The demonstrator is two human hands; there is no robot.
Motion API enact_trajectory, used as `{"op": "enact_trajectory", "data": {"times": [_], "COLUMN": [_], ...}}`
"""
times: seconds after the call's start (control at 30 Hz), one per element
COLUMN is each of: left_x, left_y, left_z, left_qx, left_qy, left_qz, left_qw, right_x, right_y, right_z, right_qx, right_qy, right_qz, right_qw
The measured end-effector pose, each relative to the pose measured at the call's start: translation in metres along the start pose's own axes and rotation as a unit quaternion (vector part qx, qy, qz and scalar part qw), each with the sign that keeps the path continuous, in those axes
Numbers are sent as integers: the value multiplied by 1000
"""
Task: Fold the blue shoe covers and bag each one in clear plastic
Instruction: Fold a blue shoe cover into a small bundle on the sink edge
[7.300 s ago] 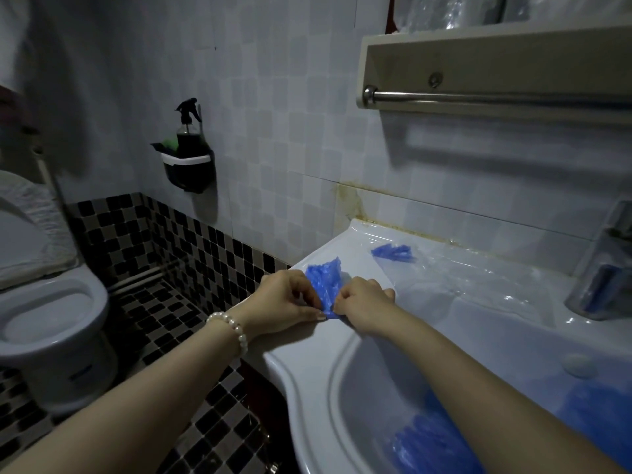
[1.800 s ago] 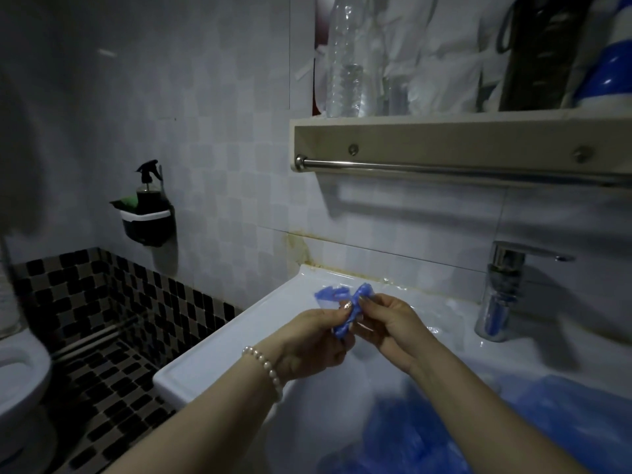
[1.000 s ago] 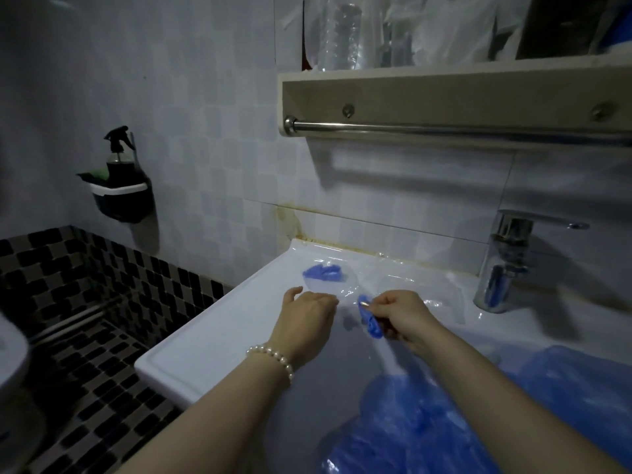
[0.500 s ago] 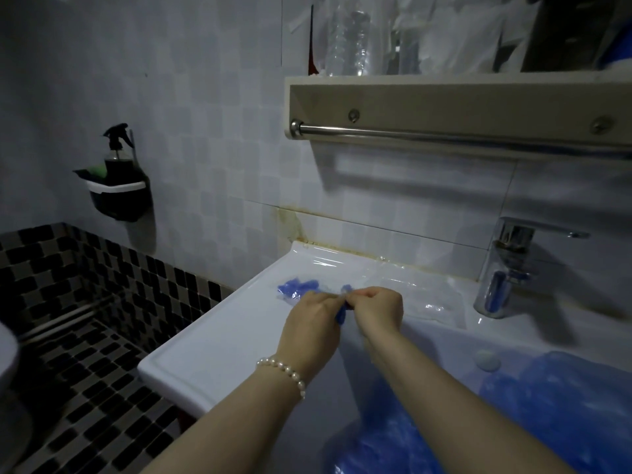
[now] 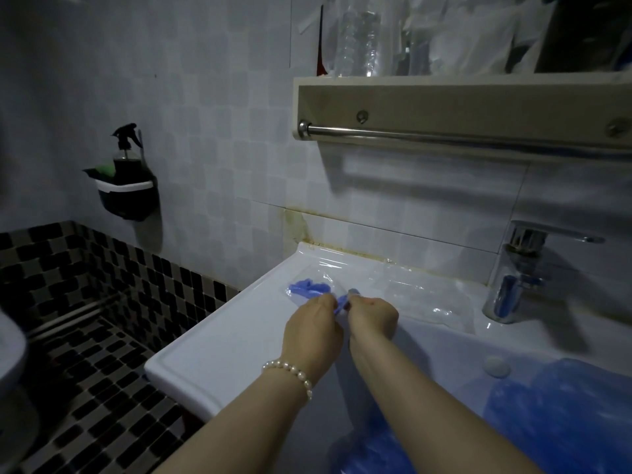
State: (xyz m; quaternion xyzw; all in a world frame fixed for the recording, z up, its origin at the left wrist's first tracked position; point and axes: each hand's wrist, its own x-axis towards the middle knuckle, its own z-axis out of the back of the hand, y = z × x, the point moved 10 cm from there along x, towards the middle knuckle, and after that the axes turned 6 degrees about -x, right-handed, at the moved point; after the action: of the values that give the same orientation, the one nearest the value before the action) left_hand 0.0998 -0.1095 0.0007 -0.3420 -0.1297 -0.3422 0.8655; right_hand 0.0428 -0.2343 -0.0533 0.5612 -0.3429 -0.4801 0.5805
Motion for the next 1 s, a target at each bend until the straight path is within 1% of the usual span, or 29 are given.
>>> {"op": "enact_trajectory", "data": {"times": [0.1,0.2,0.3,0.43,0.67,0.77,0.87,1.0], "left_x": [3,8,8,9,10,9,11,16], "left_y": [6,16,20,24,24,22,23,20], "left_z": [5,13,16,11,8,5,5,5], "left_qx": [35,28,7,11,10,21,24,29], "left_qy": [-13,-26,-20,4,17,27,28,31], "left_qz": [-7,-3,9,24,30,24,13,-20], "left_qw": [999,999,1000,1000,999,999,999,999], "right_x": [-3,-7,-11,-15,-23,-25,-28,-29], "right_y": [2,2,3,13,25,24,25,31], "right_z": [-10,-14,-15,-12,-25,-29,-33,-31], "right_qx": [-40,-70,-111,-167,-291,-306,-332,-368], "right_qy": [10,28,40,36,57,74,94,89], "right_qz": [43,72,101,160,244,264,296,333], "right_qw": [998,995,988,972,923,911,891,864]}}
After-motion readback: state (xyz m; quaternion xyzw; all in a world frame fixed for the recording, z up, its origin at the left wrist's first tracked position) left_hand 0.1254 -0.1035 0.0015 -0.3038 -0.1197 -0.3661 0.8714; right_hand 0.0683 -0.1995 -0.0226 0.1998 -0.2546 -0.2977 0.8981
